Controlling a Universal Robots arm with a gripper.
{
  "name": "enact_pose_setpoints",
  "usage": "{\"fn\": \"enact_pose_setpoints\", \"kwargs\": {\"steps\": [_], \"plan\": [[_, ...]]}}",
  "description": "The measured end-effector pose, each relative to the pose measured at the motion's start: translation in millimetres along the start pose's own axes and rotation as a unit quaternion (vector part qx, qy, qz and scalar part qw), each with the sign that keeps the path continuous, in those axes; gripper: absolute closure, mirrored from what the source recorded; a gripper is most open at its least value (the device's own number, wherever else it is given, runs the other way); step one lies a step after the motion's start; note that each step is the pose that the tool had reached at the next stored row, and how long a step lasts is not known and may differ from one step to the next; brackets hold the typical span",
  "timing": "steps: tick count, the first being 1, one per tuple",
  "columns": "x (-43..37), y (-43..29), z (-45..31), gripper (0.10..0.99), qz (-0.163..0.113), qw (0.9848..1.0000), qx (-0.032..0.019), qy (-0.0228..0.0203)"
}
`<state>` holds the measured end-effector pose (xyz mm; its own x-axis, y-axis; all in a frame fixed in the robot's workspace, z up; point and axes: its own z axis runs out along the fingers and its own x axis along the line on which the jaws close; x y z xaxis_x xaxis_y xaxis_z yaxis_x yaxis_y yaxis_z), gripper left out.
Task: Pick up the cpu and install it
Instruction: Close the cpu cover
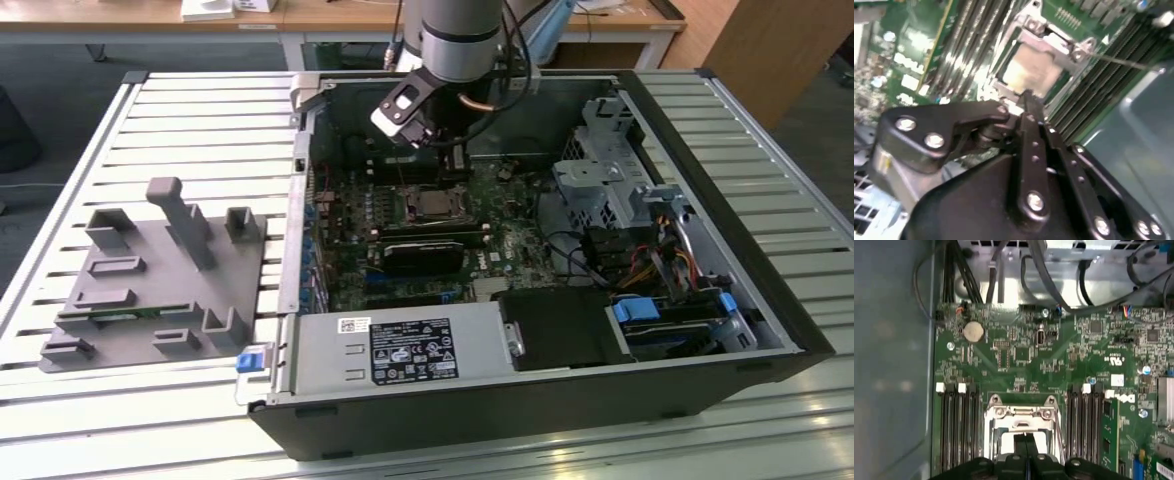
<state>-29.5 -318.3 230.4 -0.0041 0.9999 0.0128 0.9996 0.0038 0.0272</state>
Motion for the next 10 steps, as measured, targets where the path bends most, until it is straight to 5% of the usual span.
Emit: {"fn": "enact_pose_setpoints", "kwargs": {"steps": [6, 10], "plan": [[0.0, -22.5, 5.8, 0.980, 0.000, 1.0000, -0.0001, 0.0002], [0.1, -26.4, 10.7, 0.980, -0.001, 1.0000, -0.0001, 0.0002]]}}
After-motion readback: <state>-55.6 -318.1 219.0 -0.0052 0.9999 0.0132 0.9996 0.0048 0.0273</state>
